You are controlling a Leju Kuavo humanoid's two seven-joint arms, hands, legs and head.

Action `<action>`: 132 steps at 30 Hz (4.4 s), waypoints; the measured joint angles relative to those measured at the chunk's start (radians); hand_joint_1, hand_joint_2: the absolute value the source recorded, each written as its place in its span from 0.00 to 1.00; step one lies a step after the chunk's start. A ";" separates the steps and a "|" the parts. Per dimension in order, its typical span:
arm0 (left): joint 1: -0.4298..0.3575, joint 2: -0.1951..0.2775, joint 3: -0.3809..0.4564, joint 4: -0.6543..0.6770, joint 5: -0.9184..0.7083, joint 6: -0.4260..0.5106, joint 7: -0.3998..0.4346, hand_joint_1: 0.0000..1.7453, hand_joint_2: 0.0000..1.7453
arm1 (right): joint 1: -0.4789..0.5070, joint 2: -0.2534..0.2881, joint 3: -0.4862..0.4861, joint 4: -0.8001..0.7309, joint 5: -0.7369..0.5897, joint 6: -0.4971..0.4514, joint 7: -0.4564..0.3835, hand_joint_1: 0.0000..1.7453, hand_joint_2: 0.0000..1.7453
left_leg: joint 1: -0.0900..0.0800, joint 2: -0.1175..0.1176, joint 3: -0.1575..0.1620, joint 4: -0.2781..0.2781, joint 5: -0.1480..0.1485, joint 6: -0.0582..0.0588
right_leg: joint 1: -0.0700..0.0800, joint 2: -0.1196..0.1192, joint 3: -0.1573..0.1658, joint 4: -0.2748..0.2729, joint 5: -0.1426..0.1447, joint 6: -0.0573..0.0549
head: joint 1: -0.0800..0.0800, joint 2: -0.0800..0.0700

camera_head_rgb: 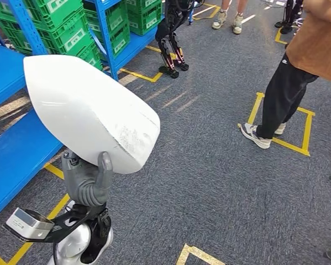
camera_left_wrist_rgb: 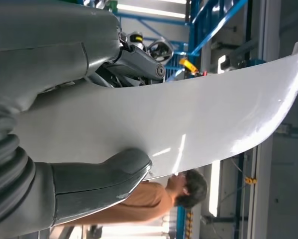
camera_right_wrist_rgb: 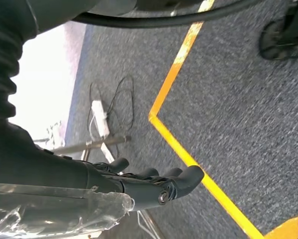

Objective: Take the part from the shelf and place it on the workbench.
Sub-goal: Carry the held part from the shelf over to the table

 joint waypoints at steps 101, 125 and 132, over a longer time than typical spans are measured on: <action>0.002 -0.024 0.015 -0.024 0.029 0.013 0.000 1.00 1.00 | -0.034 -0.011 -0.004 -0.004 0.021 0.002 -0.002 0.00 1.00 | -0.017 0.088 0.003 0.006 -0.010 -0.007 | 0.013 -0.078 0.078 -0.100 0.040 -0.014 | -0.015 0.000; 0.002 -0.034 0.033 -0.028 0.020 -0.006 0.000 1.00 1.00 | -0.021 -0.017 -0.004 -0.006 0.014 -0.002 0.003 0.00 1.00 | -0.011 0.036 -0.019 0.003 0.010 0.012 | 0.005 -0.023 -0.057 0.151 -0.083 -0.001 | -0.012 0.000; 0.001 -0.034 0.033 -0.028 0.012 -0.009 0.000 1.00 1.00 | -0.023 -0.017 -0.004 -0.006 0.012 -0.001 0.001 0.00 1.00 | -0.020 0.089 -0.006 0.005 0.000 -0.004 | 0.018 -0.073 0.093 -0.110 0.033 -0.021 | -0.013 0.000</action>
